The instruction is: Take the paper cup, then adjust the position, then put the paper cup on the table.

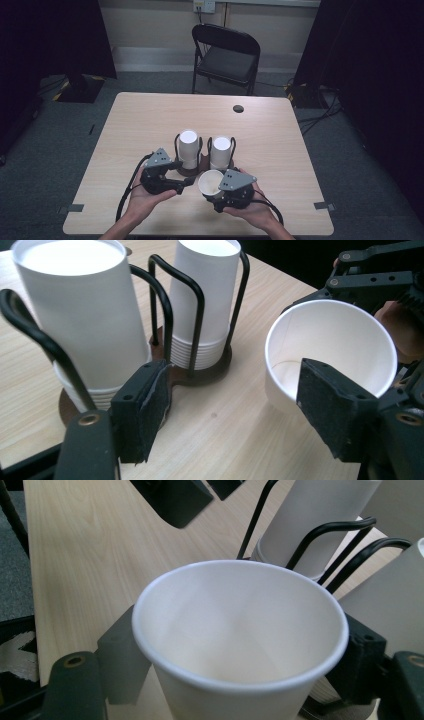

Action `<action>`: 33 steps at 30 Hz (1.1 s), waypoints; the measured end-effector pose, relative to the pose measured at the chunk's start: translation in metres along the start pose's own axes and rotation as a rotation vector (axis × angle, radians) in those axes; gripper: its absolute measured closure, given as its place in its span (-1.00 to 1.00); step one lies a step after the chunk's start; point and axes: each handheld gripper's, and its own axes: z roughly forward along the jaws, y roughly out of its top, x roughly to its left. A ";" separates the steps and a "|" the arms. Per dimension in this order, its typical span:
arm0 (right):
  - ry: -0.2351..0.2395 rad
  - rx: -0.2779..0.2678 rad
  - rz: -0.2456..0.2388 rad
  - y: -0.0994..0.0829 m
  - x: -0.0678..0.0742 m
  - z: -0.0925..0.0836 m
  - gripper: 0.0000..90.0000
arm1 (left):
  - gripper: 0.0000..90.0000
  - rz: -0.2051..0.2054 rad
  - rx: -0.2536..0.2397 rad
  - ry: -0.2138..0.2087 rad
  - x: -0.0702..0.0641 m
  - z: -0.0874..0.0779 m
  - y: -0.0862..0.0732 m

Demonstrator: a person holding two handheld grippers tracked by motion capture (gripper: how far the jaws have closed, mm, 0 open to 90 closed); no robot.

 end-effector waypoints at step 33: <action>-0.116 -0.100 0.184 -0.010 -0.046 -0.043 -0.46 | -0.65 0.063 -0.057 0.207 -0.001 -0.018 -0.028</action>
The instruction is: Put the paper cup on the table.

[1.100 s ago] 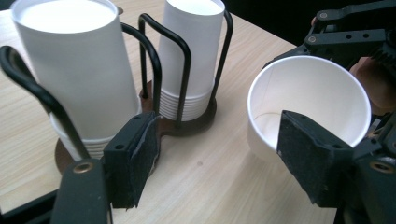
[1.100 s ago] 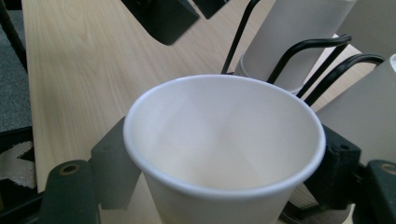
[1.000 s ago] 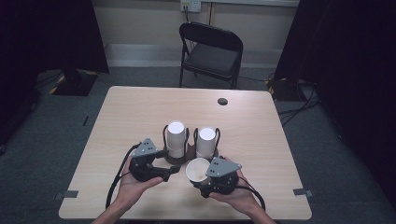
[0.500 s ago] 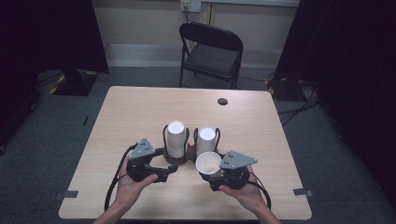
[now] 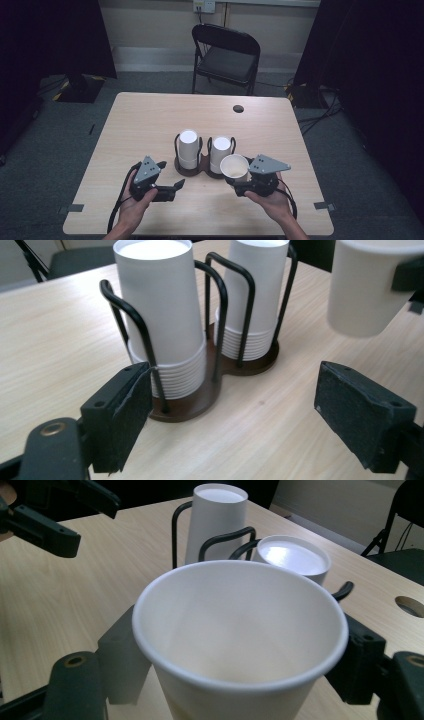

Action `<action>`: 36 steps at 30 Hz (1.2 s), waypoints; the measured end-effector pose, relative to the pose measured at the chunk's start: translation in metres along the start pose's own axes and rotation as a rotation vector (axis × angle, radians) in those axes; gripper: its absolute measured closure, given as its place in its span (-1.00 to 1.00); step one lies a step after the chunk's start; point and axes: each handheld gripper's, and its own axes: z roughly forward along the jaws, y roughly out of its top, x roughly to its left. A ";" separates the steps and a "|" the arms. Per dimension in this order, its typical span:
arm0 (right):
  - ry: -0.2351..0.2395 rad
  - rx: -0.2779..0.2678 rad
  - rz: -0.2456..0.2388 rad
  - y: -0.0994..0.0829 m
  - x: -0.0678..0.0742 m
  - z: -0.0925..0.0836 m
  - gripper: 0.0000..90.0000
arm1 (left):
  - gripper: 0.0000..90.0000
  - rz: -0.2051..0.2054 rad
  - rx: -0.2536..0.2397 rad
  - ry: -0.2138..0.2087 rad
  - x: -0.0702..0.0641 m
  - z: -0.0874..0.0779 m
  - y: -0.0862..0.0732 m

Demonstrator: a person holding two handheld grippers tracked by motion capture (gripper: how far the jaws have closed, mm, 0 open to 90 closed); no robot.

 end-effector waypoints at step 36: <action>-0.231 -0.059 0.184 0.001 -0.102 -0.003 -0.45 | -0.62 -0.038 -0.017 0.011 0.007 0.000 -0.011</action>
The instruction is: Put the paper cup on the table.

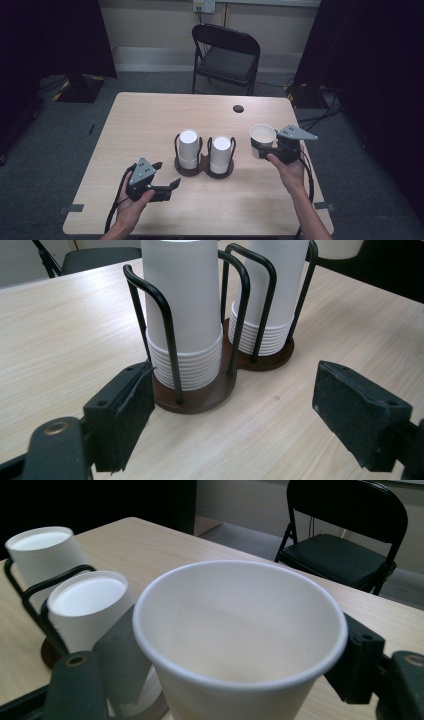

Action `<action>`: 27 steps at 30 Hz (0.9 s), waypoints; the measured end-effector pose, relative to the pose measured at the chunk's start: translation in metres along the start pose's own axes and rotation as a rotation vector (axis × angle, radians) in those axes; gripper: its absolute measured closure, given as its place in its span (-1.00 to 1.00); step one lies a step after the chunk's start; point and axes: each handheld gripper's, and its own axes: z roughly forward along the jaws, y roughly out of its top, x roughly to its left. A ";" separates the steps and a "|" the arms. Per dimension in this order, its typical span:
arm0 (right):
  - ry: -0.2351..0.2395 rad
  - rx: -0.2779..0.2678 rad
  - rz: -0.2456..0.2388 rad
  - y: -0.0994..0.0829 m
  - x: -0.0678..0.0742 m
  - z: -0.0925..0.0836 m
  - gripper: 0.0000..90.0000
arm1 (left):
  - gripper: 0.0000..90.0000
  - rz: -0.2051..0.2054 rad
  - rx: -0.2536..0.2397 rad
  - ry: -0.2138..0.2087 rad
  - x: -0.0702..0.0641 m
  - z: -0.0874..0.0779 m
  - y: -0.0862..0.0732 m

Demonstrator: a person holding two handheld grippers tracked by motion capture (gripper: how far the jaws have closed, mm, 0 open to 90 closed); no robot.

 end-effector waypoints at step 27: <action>-0.120 0.104 0.119 -0.036 -0.031 0.081 -0.45 | -0.62 0.002 0.011 -0.007 0.000 0.002 -0.001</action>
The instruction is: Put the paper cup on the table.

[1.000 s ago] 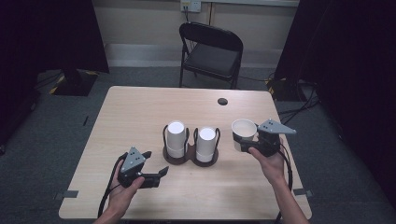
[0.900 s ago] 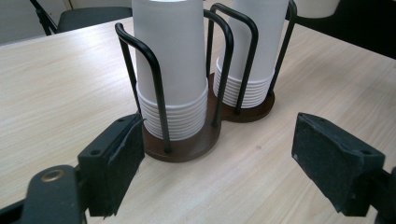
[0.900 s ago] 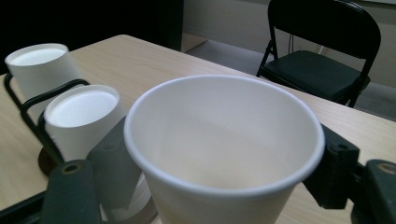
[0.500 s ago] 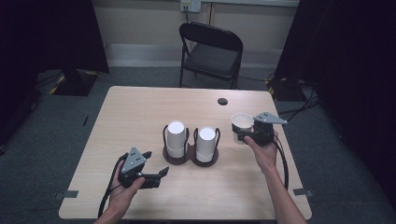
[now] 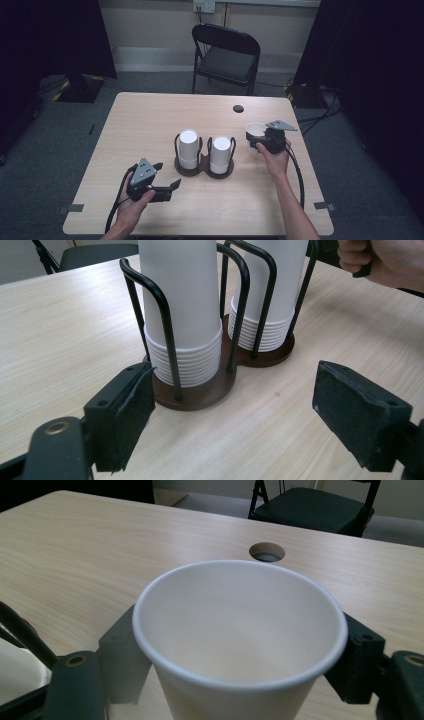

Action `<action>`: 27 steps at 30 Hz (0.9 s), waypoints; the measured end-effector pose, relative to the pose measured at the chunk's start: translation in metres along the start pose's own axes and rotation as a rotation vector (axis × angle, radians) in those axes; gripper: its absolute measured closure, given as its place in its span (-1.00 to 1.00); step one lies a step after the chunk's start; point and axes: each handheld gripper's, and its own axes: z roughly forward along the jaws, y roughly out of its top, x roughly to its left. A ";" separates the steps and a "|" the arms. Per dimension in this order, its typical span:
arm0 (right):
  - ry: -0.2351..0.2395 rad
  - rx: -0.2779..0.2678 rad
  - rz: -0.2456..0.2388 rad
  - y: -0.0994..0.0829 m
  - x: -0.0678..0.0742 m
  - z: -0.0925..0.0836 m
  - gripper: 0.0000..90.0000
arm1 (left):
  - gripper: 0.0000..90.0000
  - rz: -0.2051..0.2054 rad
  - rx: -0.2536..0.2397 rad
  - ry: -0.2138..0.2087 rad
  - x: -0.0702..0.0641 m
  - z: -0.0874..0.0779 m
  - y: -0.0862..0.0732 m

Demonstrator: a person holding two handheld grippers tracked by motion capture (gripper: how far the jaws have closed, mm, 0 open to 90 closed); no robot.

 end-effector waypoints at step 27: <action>-0.015 0.031 -0.001 -0.027 0.007 0.001 -0.47 | -0.62 -0.020 -0.004 -0.014 -0.001 0.001 0.001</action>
